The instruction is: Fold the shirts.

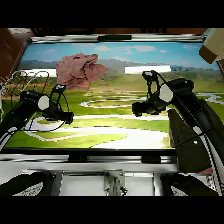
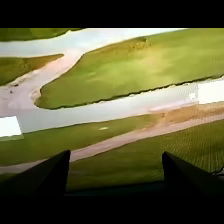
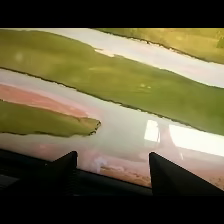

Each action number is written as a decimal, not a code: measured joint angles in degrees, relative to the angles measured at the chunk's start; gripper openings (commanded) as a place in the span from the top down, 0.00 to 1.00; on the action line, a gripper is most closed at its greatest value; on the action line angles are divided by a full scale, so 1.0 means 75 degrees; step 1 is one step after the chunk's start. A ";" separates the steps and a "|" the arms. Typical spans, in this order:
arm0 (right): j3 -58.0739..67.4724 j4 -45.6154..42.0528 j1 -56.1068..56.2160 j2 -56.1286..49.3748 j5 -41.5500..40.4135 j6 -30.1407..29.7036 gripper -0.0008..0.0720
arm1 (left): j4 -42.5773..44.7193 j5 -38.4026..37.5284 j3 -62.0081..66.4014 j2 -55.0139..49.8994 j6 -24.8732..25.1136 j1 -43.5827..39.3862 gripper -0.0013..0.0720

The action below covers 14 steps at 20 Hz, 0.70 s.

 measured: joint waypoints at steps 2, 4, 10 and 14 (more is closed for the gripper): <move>0.0000 0.0000 0.0000 0.0000 -0.0003 0.0000 0.23 | 0.0003 -0.0003 0.0000 0.0000 0.0000 0.0000 0.02; 0.0000 0.0000 0.0000 0.0000 -0.0003 0.0000 0.23 | 0.0003 0.0000 0.0000 0.0000 0.0000 0.0000 0.02; 0.0000 0.0000 0.0000 0.0000 -0.0003 -0.0003 0.23 | 0.0000 0.0000 0.0000 0.0000 0.0000 0.0000 0.02; -0.0003 0.0003 0.0000 0.0000 -0.0003 -0.0003 0.23 | 0.0003 0.0000 0.0000 0.0000 0.0000 0.0000 0.02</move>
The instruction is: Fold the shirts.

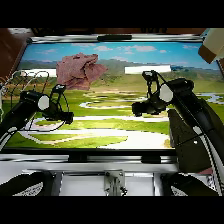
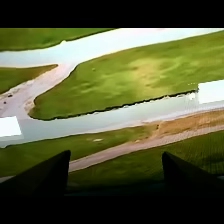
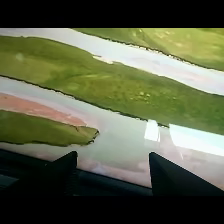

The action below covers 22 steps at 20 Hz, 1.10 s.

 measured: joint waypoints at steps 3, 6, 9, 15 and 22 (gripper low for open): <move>0.0000 0.0000 0.0000 0.0000 -0.0291 0.0003 0.23 | -0.0003 0.0009 0.0000 0.0000 -0.0003 0.0000 0.02; 0.0000 -0.0009 0.0000 0.0000 -0.0670 0.0003 0.23 | -0.0006 0.0262 0.0000 0.0000 -0.0017 0.0000 0.02; 0.0000 -0.0119 0.0000 0.0000 -0.0793 0.0003 0.23 | -0.0026 0.0391 0.0000 -0.0006 -0.0023 0.0000 0.02; 0.0000 -0.0184 0.0000 0.0000 -0.0898 0.0003 0.23 | -0.0280 0.1795 0.0201 -0.0093 -0.0003 0.0015 0.02; 0.0000 -0.0201 0.0000 0.0000 -0.1311 0.0003 0.23 | 0.0801 0.2075 0.4497 -0.2562 -0.0274 0.1145 0.02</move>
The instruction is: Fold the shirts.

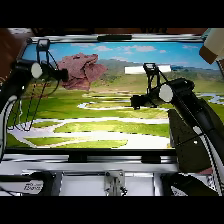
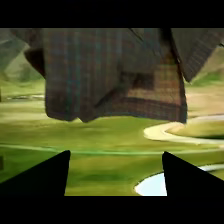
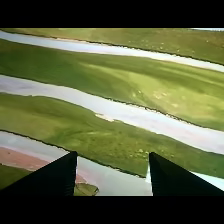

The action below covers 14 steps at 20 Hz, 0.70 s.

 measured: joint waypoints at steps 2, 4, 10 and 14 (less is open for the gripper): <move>0.0000 0.0020 0.0000 0.0000 -0.0064 0.0000 0.23 | 0.0087 -0.0691 0.1440 -0.1107 -0.0015 0.0356 0.02; 0.0000 0.0140 0.0000 0.0000 -0.0114 0.0000 0.23 | 0.0093 -0.1262 0.2378 -0.2005 -0.0029 0.0577 0.02; 0.0000 0.0484 0.0003 0.0000 -0.0128 0.0003 0.23 | -0.0207 -0.1361 0.3273 -0.3448 -0.0061 0.0764 0.38; 0.0000 0.0595 0.0003 0.0000 -0.0128 0.0003 0.23 | -0.0501 -0.1279 0.3392 -0.3701 -0.0119 0.0726 0.94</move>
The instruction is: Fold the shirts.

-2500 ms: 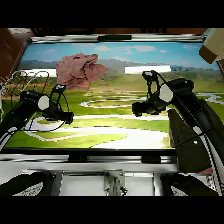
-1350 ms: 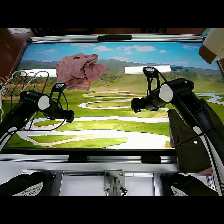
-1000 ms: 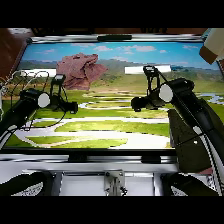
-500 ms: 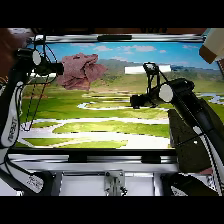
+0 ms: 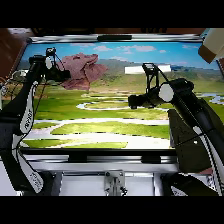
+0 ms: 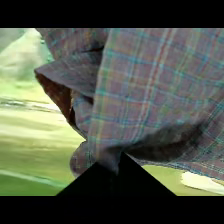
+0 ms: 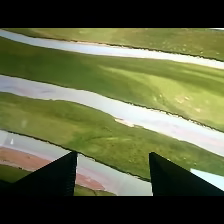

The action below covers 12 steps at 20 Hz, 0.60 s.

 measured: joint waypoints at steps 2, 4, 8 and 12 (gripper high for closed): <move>0.0000 0.0061 0.0000 0.0009 0.0064 -0.0023 0.23 | -0.0050 0.0023 0.0023 0.0221 0.0000 -0.0015 0.94; 0.0038 0.0096 0.0000 0.0073 0.0294 -0.0149 0.23 | -0.0055 0.0149 0.0041 0.0793 0.0058 -0.0082 0.94; 0.0527 -0.0219 0.0003 0.0597 0.0863 -0.0463 0.23 | -0.0117 0.0452 0.0055 0.2731 0.0370 -0.0463 0.94; 0.1565 -0.1209 0.0003 0.1635 0.1306 -0.0542 0.23 | -0.0117 0.0597 -0.0117 0.4887 0.0516 -0.1288 0.94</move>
